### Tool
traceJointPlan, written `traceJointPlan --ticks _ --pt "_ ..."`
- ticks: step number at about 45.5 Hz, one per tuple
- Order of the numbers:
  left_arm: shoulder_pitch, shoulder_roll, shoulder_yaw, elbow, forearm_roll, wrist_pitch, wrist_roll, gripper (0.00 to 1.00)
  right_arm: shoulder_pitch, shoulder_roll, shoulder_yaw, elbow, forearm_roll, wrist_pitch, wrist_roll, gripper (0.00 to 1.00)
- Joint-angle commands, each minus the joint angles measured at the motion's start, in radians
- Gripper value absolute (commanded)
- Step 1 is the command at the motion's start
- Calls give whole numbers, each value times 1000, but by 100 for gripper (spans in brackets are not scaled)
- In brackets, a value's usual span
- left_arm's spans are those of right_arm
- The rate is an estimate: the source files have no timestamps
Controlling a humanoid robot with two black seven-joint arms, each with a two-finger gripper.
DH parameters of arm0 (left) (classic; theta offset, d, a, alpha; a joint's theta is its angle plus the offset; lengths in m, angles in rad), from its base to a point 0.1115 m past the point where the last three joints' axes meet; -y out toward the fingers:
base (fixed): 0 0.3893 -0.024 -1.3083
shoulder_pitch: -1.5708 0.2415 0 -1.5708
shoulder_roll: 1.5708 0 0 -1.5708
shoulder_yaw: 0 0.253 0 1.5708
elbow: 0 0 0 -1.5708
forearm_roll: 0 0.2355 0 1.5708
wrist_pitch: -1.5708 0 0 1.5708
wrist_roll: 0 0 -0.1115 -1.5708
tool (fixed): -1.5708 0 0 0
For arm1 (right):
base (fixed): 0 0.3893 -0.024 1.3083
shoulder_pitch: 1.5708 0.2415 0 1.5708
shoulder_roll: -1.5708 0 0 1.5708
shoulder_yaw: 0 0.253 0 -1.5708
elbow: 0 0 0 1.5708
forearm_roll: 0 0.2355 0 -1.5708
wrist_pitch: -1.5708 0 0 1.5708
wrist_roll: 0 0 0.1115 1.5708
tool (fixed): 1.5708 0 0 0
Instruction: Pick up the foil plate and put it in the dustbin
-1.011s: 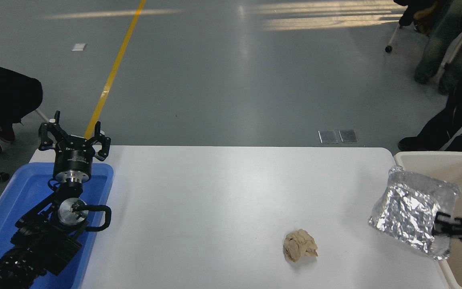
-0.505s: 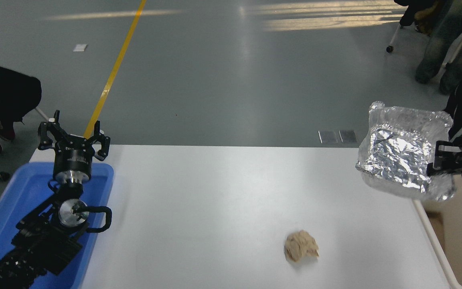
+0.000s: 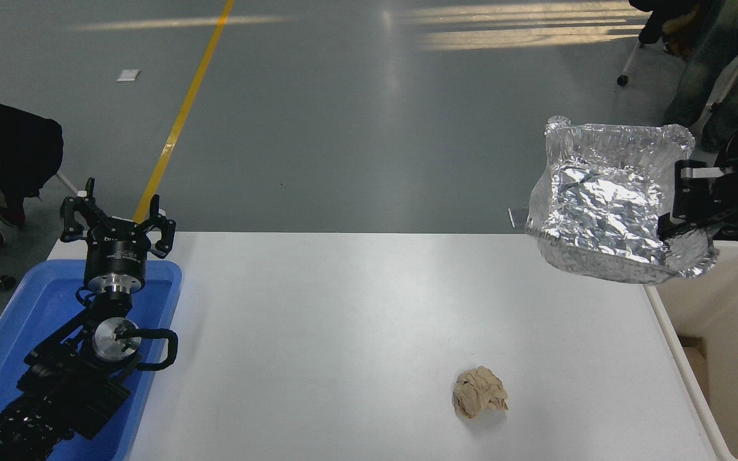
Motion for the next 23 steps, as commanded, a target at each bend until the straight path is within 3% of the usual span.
traceJointPlan --ticks 1,13,23 --pt "0 0 0 0 0 0 0 99 -358 -100 17 -265 -20 -133 -3 0" --pt "-1 0 0 0 0 0 0 99 -967 -225 342 -696 -8 -232 -5 0" --pt "-1 0 0 0 0 0 0 99 -1504 -217 715 -1153 3 -239 -5 0"
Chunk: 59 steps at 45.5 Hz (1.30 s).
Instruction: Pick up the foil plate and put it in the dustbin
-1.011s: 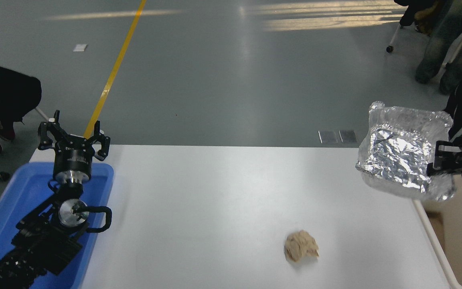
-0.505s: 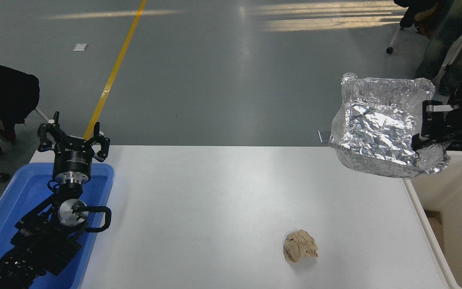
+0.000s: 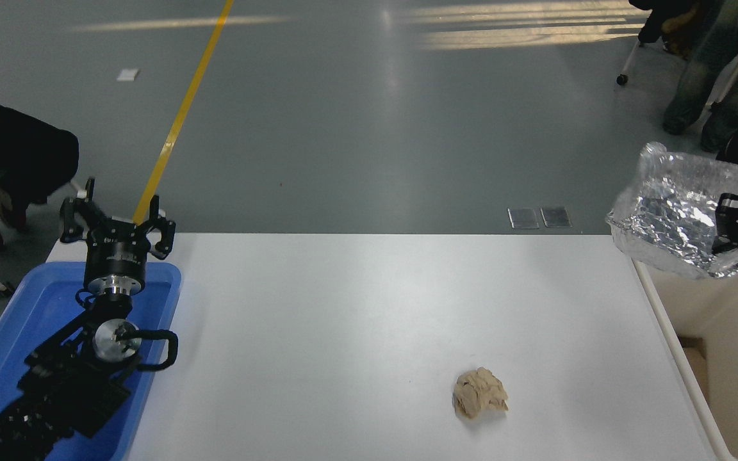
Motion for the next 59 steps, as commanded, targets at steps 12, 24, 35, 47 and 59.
traceJointPlan --ticks 12,24,35,47,59 --pt "-1 0 0 0 0 0 0 99 -892 113 667 -806 14 -37 -1 0" --pt "-1 0 0 0 0 0 0 99 -1035 218 668 -888 14 -157 -14 0" --pt "-1 0 0 0 0 0 0 99 -1038 233 679 -889 43 -204 -16 100" --pt "-2 0 1 0 2 0 0 99 -1013 233 673 -883 109 -197 -5 100" --pt "-4 0 3 0 3 -3 2 99 -720 132 488 -655 92 -172 19 100"
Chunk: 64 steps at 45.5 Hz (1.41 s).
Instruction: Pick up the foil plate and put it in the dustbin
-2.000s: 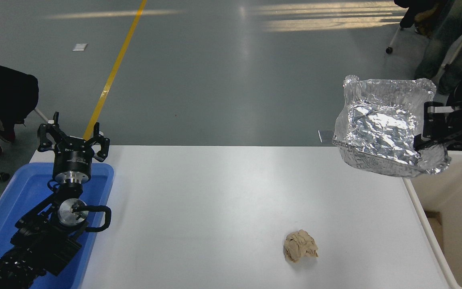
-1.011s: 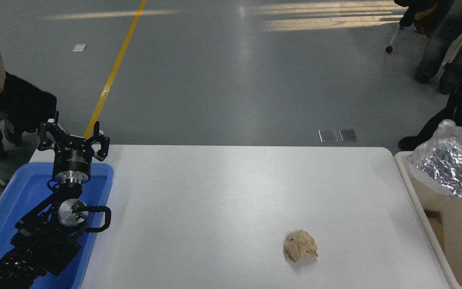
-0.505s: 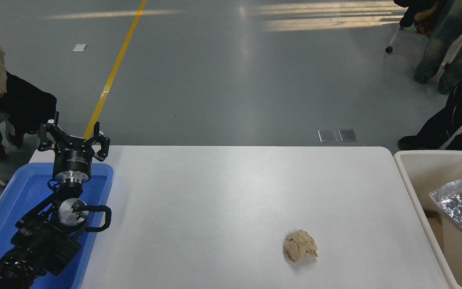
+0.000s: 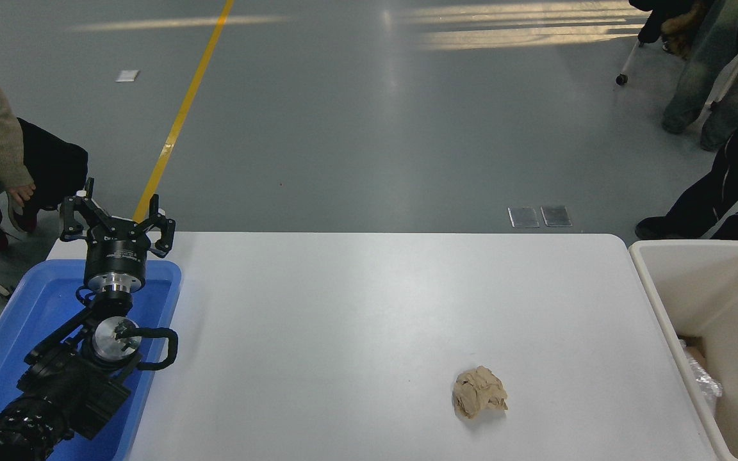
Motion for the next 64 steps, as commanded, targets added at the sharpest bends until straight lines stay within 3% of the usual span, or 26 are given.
traceJointPlan --ticks 1,11,27,35,50,64 --pt "-2 0 2 0 1 -6 1 99 250 -89 -185 226 3 8 17 100" --pt "0 0 2 0 1 -6 1 99 839 -166 -574 821 4 -3 17 100" --pt "1 0 0 0 0 -5 1 99 1514 -34 -812 1546 4 60 13 100" --pt "3 0 -1 0 -2 -3 0 99 1689 20 -812 1628 7 153 5 100" --pt "3 0 -3 0 -2 -3 0 99 1982 92 -809 1628 21 569 -1 100" --pt "3 0 -3 0 -2 -3 0 99 2082 332 -989 1628 319 577 -15 100"
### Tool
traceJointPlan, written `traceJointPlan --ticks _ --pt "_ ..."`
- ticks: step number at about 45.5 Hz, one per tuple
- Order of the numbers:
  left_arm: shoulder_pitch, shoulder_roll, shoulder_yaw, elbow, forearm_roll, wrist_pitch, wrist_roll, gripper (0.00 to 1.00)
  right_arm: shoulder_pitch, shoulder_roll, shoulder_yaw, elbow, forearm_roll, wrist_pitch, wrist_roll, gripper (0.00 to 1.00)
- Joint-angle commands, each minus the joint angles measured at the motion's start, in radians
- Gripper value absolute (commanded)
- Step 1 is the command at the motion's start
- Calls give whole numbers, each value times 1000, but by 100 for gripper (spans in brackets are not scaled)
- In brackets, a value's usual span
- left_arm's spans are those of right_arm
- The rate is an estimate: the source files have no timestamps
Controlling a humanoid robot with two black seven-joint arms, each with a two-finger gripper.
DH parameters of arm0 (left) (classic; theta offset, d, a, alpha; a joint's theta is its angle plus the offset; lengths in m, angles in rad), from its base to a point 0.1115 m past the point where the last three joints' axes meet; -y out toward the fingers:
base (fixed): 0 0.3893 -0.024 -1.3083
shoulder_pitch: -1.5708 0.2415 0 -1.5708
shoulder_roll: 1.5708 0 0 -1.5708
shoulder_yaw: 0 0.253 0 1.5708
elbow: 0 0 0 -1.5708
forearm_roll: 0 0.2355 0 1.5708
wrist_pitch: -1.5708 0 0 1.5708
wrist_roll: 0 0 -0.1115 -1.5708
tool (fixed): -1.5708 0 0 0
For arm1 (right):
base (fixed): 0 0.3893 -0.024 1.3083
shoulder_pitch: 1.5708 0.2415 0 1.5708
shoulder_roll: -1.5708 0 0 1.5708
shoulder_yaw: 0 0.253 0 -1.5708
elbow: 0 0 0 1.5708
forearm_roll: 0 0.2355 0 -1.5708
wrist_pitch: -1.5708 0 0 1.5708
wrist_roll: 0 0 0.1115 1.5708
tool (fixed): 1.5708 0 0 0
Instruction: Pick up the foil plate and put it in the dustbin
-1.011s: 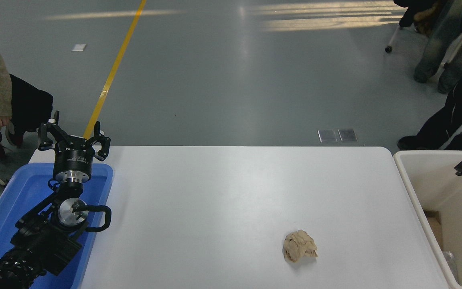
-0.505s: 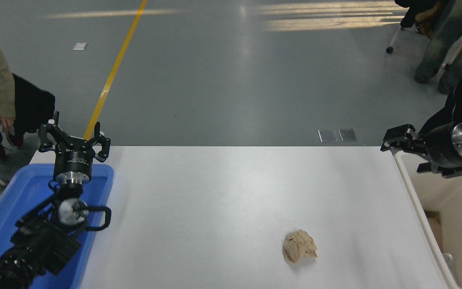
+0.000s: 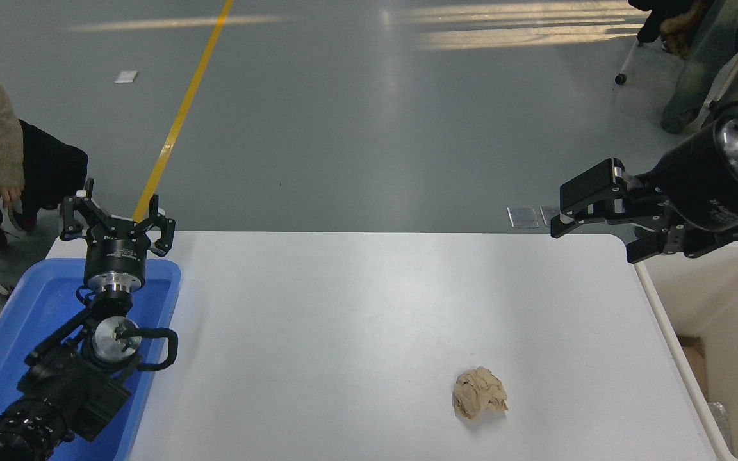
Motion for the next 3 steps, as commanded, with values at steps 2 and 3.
traceJointPlan --ticks 2,3 --pt "0 0 0 0 0 0 0 99 102 189 -129 12 216 58 -8 100" --pt "0 0 0 0 0 0 0 99 109 203 -129 12 239 58 -8 100"
